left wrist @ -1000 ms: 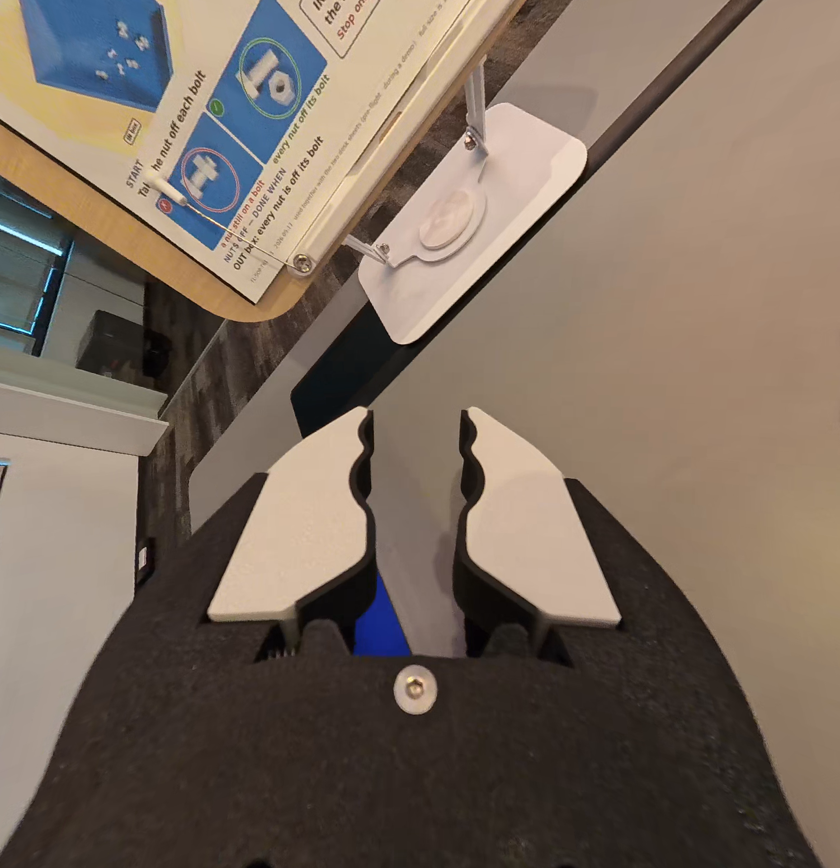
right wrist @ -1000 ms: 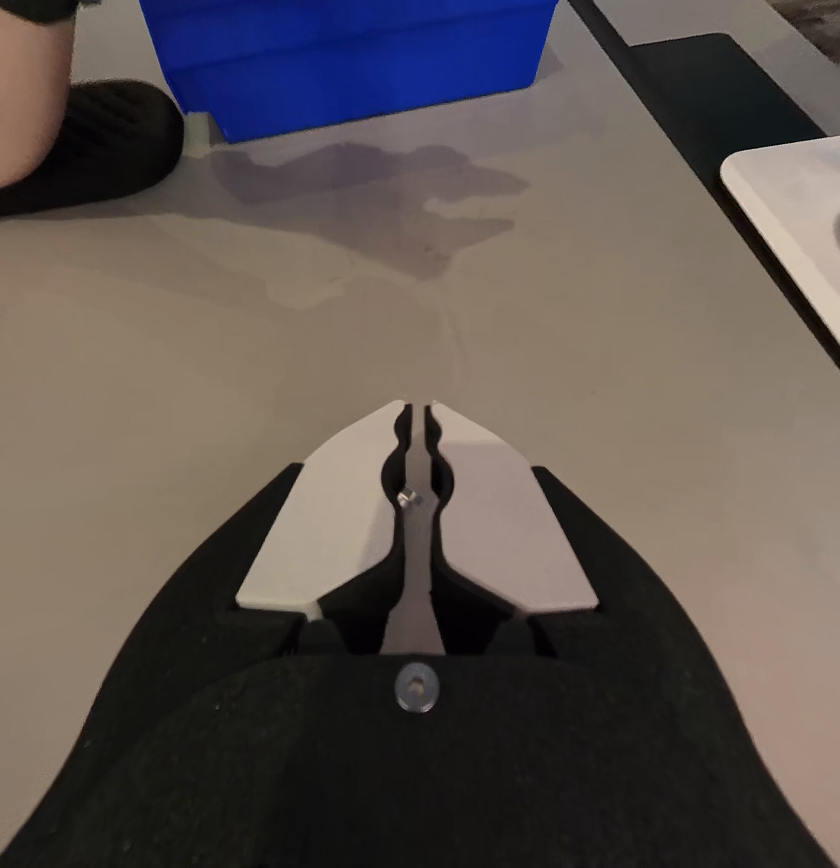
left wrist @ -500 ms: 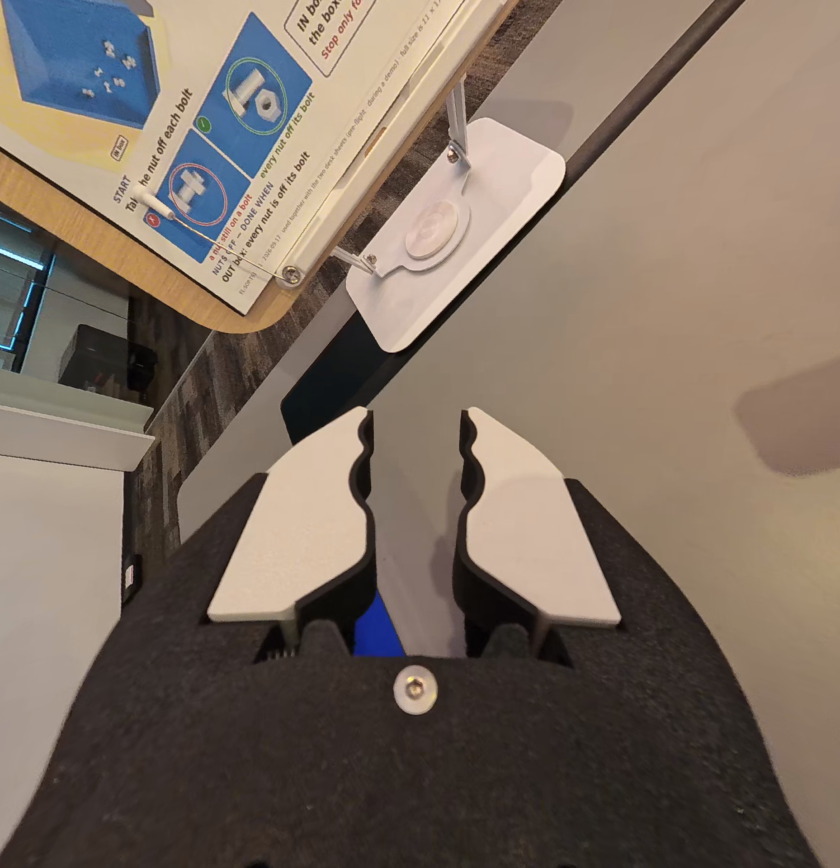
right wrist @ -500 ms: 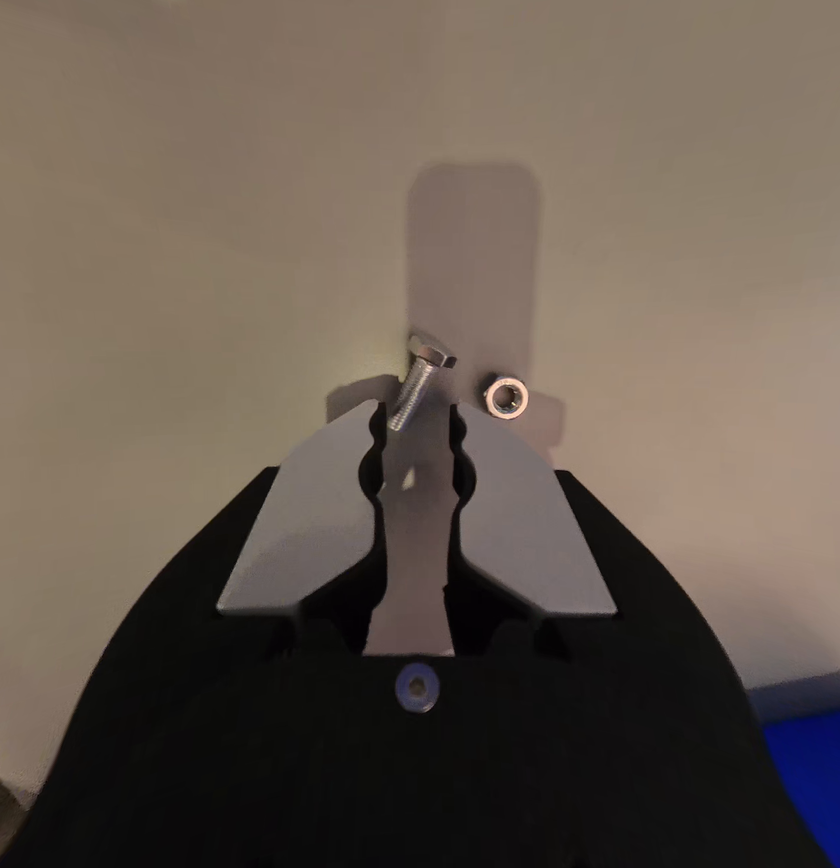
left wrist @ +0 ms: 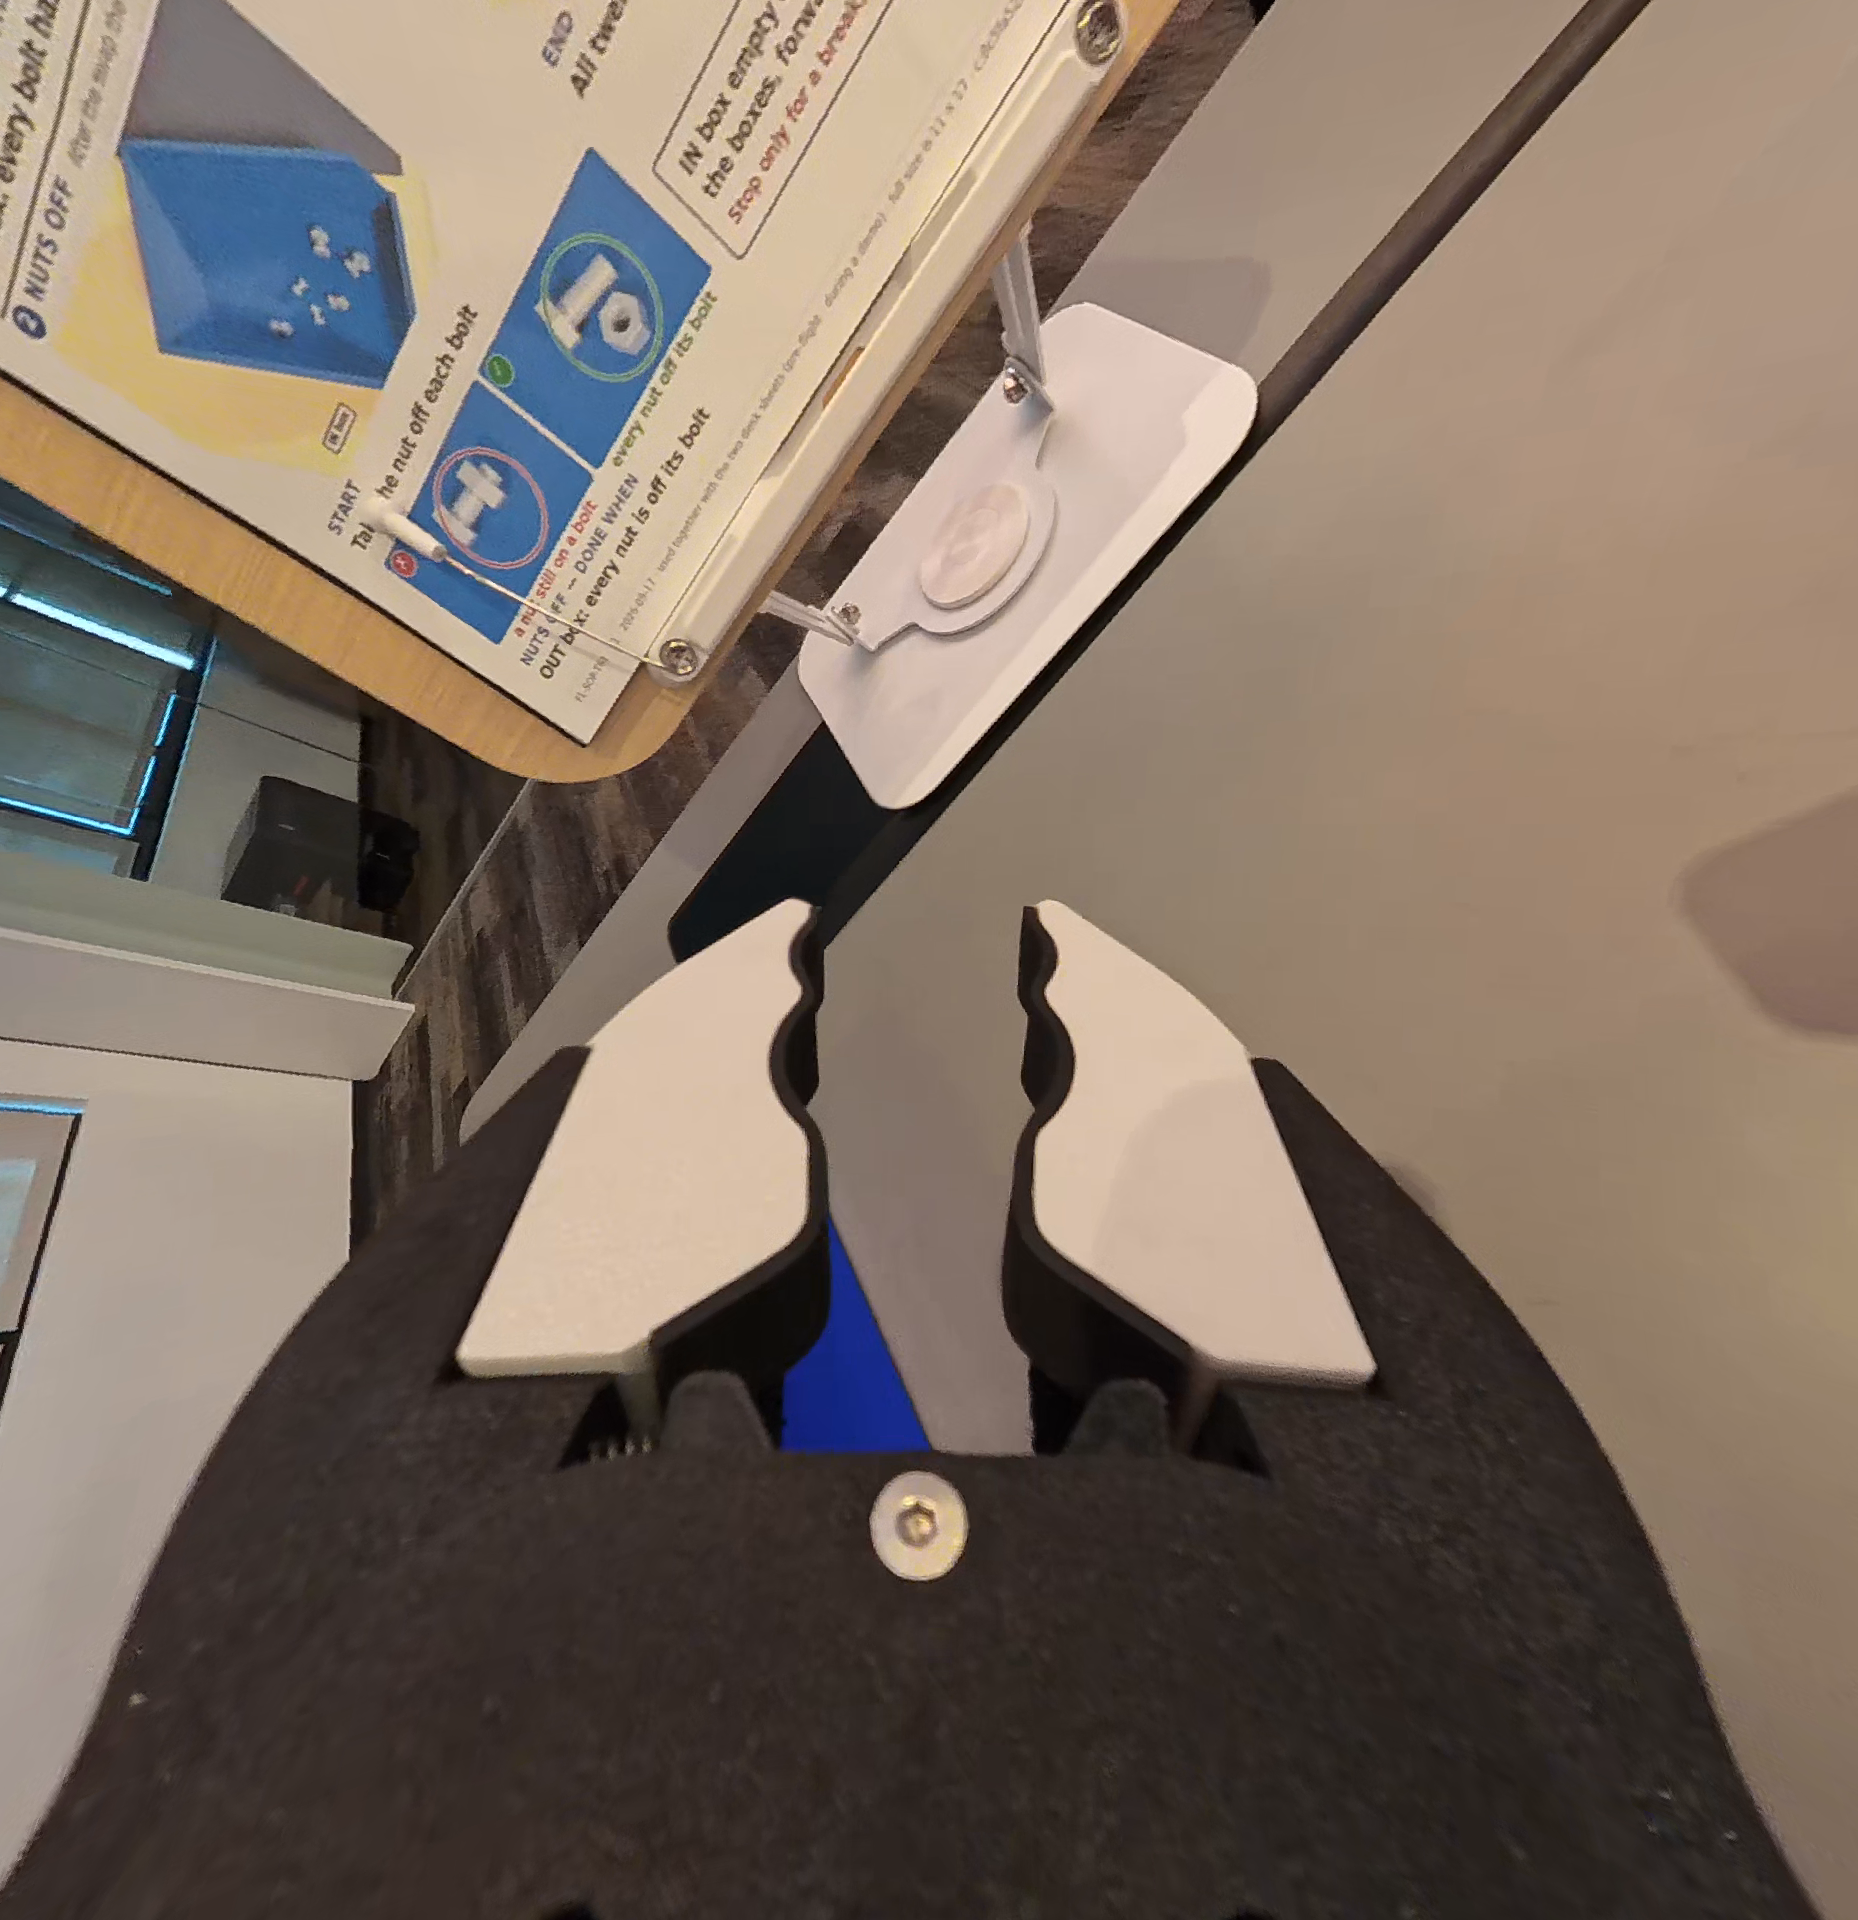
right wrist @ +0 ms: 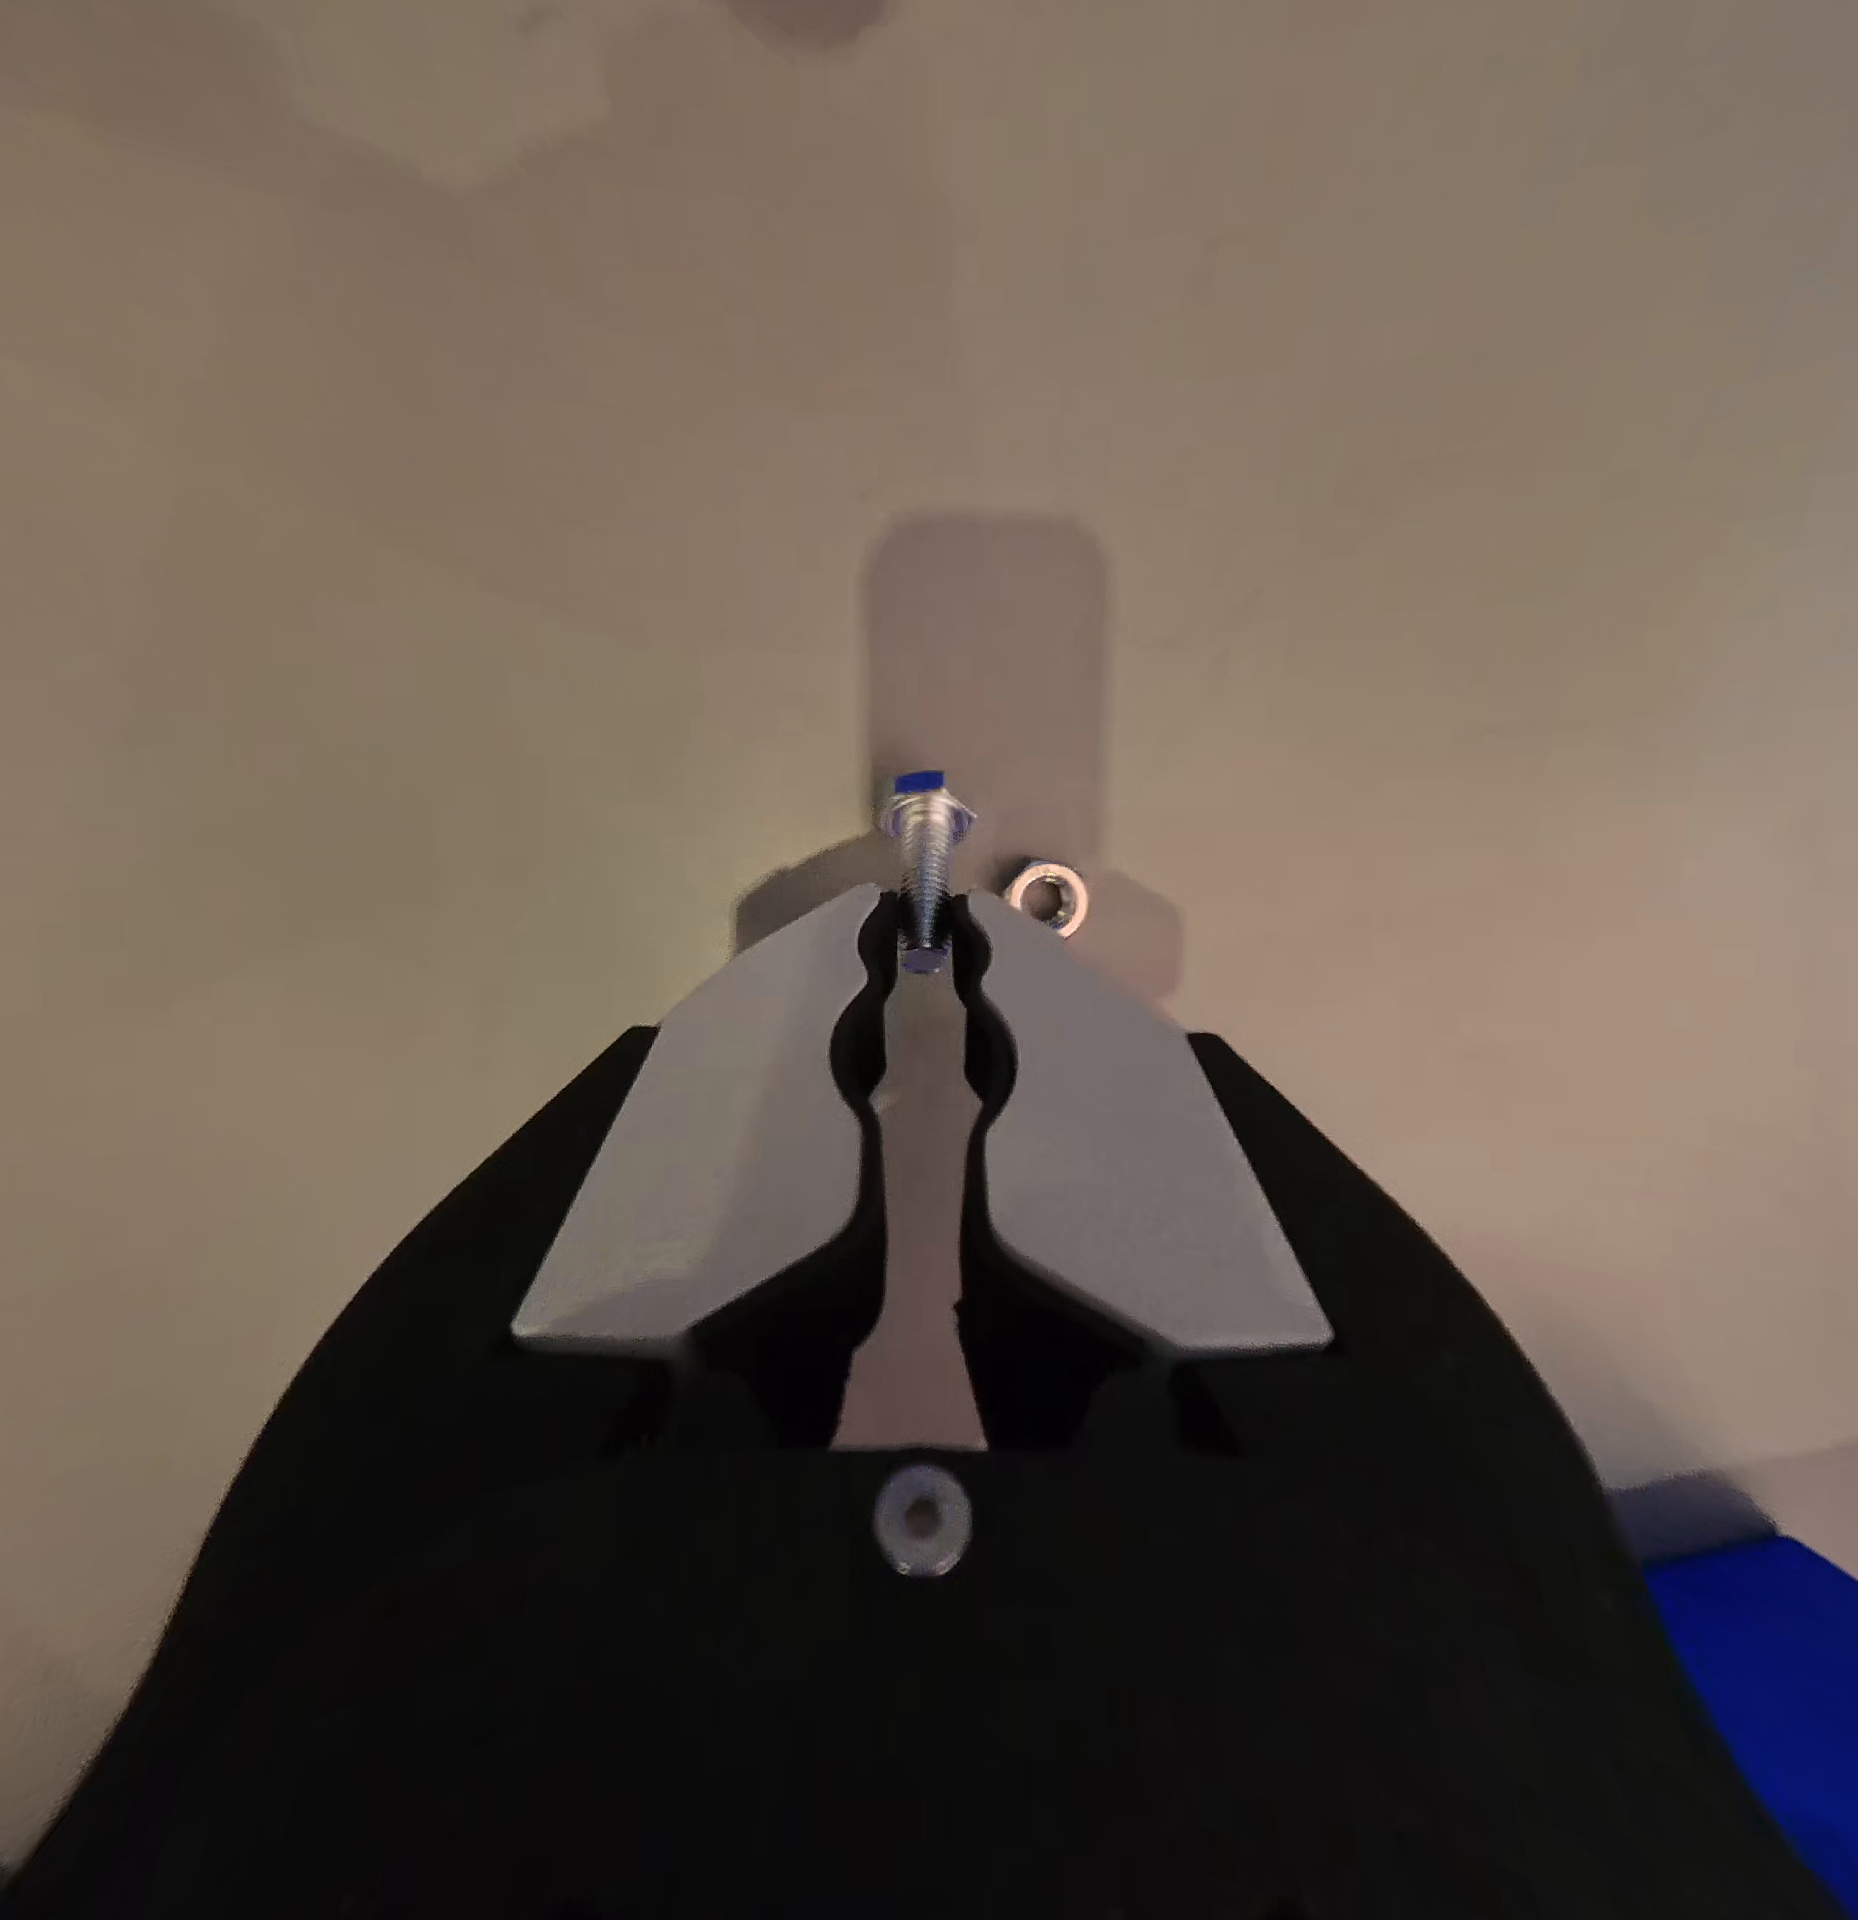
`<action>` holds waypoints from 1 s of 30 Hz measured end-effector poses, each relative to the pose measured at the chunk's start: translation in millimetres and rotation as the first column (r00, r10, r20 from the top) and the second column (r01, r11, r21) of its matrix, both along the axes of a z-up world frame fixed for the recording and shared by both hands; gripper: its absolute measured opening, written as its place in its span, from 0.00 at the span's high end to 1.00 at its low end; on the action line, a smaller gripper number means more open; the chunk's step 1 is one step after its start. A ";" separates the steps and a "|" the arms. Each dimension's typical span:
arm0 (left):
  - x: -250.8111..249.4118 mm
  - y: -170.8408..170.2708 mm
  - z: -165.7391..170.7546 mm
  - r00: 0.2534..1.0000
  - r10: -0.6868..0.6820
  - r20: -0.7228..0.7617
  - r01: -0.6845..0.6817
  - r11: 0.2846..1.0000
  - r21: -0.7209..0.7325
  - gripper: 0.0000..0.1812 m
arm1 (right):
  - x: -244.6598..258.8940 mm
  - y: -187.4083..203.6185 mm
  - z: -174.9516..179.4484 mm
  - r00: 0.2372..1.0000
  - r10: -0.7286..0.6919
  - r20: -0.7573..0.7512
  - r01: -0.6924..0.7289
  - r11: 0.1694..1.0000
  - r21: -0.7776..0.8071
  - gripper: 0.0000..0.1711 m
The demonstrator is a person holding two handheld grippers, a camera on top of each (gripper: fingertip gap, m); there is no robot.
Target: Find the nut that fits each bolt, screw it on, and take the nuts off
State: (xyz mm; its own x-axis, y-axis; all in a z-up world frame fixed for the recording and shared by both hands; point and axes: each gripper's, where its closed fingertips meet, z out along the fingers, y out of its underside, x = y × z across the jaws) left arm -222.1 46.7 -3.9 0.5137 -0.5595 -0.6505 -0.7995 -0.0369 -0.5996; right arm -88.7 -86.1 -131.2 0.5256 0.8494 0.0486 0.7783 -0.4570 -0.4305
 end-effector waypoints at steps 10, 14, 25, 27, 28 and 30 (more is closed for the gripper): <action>75.9 -86.5 -23.3 0.835 -0.493 0.245 0.548 0.790 -0.277 0.78 | -10.1 -4.9 73.4 0.959 0.107 -0.261 -0.068 0.986 0.154 0.95; 97.1 -139.9 -6.8 0.633 -0.676 0.378 0.772 0.590 -0.236 0.77 | -12.1 -12.8 102.0 0.923 0.155 -0.353 -0.088 0.976 0.201 0.95; 108.9 -156.6 -9.8 0.585 -0.743 0.326 0.809 0.565 -0.166 0.78 | -25.5 -29.1 128.2 0.868 0.233 -0.437 -0.140 0.962 0.235 0.95; 108.9 -155.2 -10.5 0.592 -0.747 0.304 0.804 0.574 -0.154 0.80 | -26.5 -30.4 130.0 0.867 0.238 -0.438 -0.144 0.961 0.238 0.95; 108.9 -156.4 -10.4 0.588 -0.751 0.302 0.807 0.570 -0.153 0.81 | -26.6 -30.4 130.1 0.868 0.237 -0.435 -0.143 0.960 0.239 0.95; 109.5 -159.5 -9.2 0.574 -0.755 0.317 0.817 0.557 -0.153 0.85 | -26.5 -30.1 129.2 0.871 0.234 -0.432 -0.141 0.961 0.236 0.95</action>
State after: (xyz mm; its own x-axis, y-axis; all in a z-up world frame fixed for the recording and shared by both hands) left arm -112.6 -112.7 -13.1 -0.1224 -0.9248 -0.3602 -0.4526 0.3750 -0.8090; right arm -115.2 -116.2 -2.0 0.3608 0.9325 0.0161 0.5401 -0.1948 -0.8188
